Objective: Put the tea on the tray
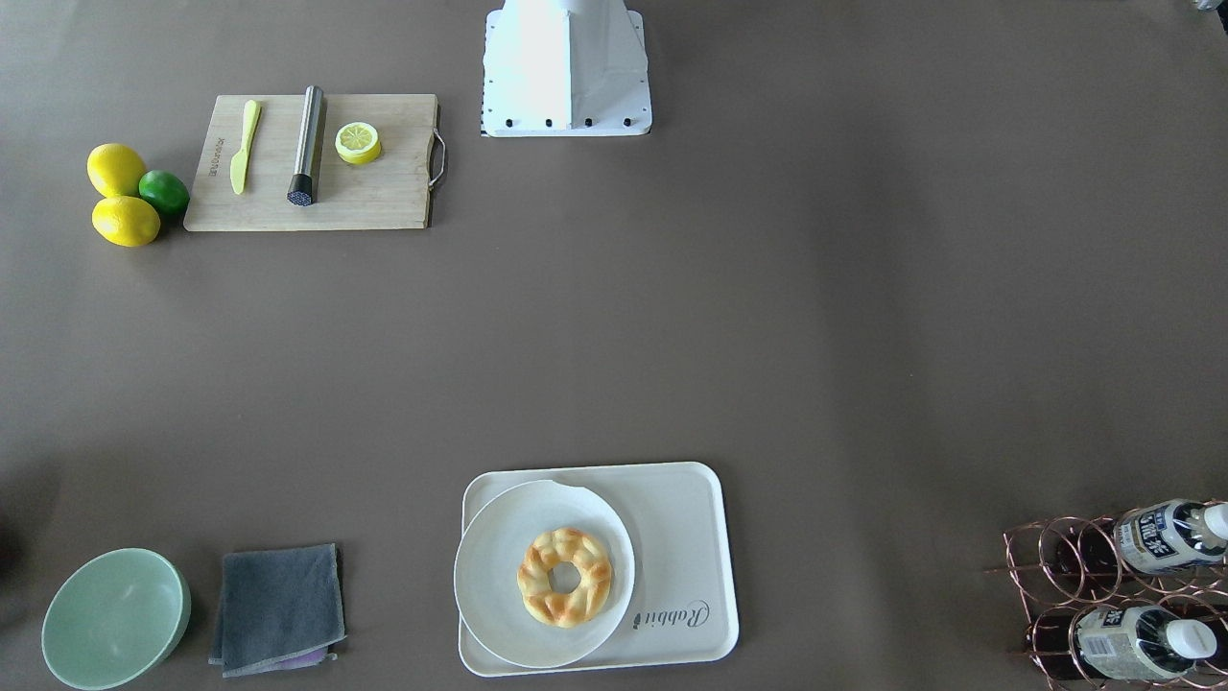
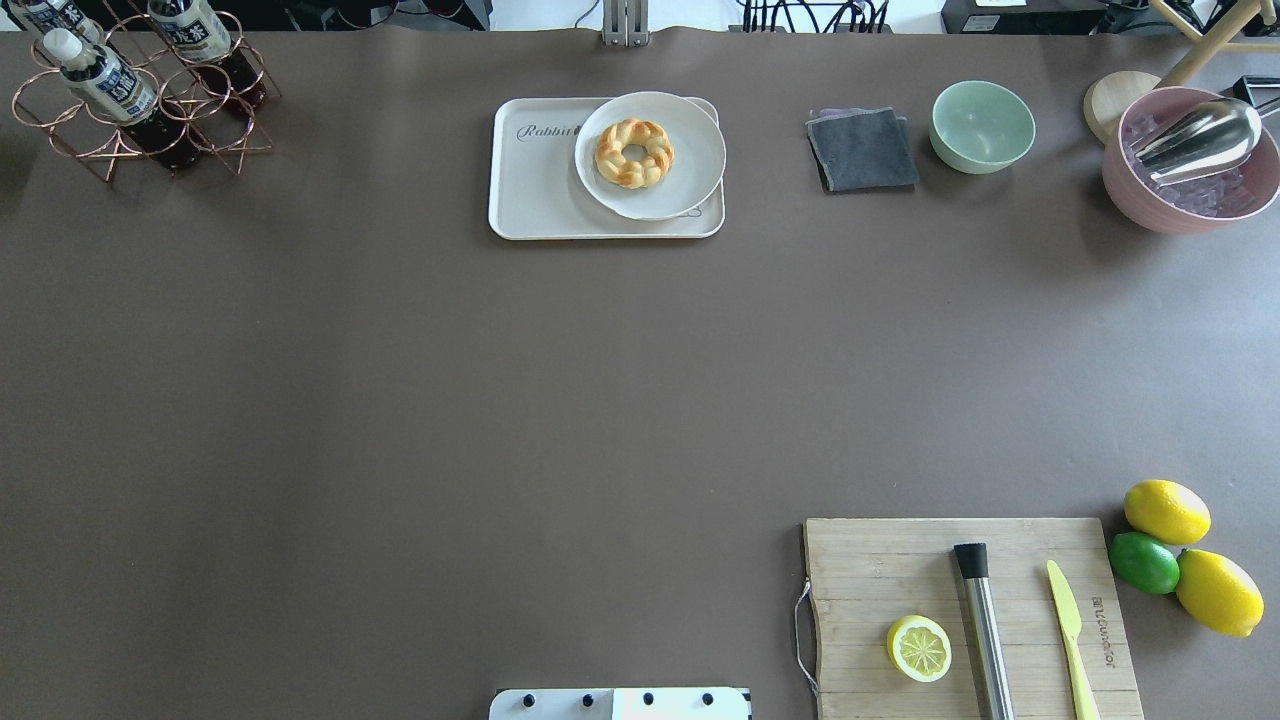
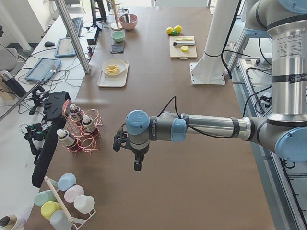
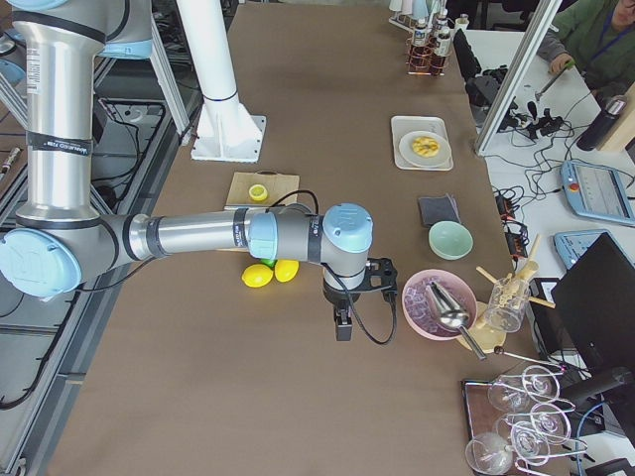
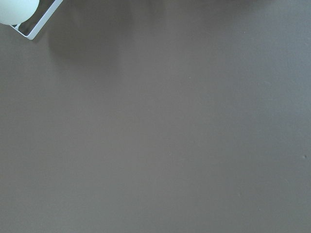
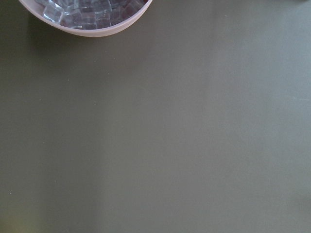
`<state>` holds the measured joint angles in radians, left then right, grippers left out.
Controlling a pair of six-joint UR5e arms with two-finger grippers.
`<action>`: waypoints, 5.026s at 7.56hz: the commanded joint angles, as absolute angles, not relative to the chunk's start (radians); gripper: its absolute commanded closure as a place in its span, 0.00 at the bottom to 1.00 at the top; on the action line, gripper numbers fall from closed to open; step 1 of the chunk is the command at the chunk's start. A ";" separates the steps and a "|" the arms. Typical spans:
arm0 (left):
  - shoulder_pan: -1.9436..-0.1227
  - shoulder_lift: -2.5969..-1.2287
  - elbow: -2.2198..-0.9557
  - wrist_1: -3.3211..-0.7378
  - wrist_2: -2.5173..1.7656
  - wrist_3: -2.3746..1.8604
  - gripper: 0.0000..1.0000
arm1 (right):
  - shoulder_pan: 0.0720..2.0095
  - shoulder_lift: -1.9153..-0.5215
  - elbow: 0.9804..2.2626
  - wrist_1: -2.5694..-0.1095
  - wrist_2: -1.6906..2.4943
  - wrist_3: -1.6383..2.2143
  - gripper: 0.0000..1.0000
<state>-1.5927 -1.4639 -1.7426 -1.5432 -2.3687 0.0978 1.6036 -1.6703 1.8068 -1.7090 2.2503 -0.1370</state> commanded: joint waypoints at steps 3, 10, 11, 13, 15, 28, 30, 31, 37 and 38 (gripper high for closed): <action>-1.582 -1.499 -1.707 -1.554 -2.368 0.141 0.00 | 1.611 -1.674 1.727 -1.628 2.238 -0.202 0.00; -1.618 -1.591 -1.738 -1.901 -2.491 -0.137 0.01 | 1.654 -1.602 1.769 -1.479 2.329 -0.334 0.00; -1.608 -1.591 -1.717 -1.989 -2.484 -0.212 0.00 | 1.637 -1.588 1.755 -1.471 2.326 -0.333 0.00; -1.524 -1.693 -1.640 -2.008 -2.477 -0.230 0.08 | 1.629 -1.548 1.755 -1.474 2.333 -0.207 0.00; -1.519 -1.762 -1.570 -2.071 -2.429 -0.331 0.00 | 1.521 -1.522 1.764 -1.470 2.336 -0.076 0.00; -1.279 -1.951 -1.160 -2.648 -2.010 -0.699 0.46 | 1.427 -1.488 1.750 -1.356 2.333 0.120 0.00; -1.281 -1.951 -1.161 -2.657 -2.011 -0.713 0.87 | 1.427 -1.488 1.752 -1.355 2.335 0.120 0.00; -1.287 -1.951 -1.172 -2.657 -2.016 -0.730 1.00 | 1.427 -1.488 1.752 -1.355 2.335 0.120 0.00; -1.440 -1.941 -1.429 -2.533 -2.110 -0.719 1.00 | 1.428 -1.489 1.752 -1.356 2.336 0.120 0.00; -1.457 -1.937 -1.478 -2.522 -2.164 -0.719 1.00 | 1.427 -1.489 1.750 -1.356 2.336 0.120 0.00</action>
